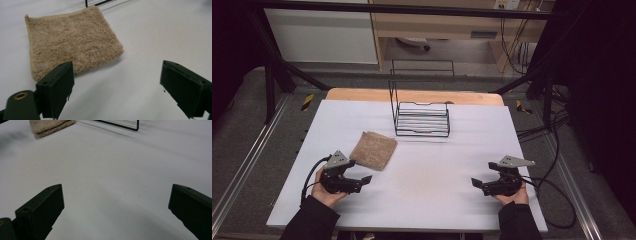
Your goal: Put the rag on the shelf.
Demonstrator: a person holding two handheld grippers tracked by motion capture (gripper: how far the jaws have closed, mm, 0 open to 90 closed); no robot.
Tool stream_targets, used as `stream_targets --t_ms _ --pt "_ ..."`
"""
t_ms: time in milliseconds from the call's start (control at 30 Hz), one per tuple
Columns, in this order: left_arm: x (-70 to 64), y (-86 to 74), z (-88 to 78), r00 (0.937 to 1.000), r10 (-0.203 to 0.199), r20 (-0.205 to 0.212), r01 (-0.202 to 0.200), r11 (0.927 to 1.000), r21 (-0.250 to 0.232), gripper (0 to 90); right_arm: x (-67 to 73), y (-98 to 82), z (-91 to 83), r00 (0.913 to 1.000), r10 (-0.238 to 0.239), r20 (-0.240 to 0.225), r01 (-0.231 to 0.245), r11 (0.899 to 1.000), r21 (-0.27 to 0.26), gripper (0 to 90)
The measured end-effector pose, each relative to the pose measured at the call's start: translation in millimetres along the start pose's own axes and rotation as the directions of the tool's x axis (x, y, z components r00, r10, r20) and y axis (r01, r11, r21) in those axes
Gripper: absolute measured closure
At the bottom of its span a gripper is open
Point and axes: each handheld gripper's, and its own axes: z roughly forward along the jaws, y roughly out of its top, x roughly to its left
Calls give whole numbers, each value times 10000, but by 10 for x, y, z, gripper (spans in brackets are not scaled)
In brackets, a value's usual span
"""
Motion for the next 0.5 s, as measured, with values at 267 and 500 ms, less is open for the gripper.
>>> stream_targets --t_ms 267,500 --pt "-129 213 170 10000 13 0 -13 9998 220 253 -5 1 3 10000 -40 51 40 10000 34 8" --pt "-189 313 402 9999 74 -151 -63 9972 748 407 -7 0 -4 9999 -54 101 53 10000 56 10"
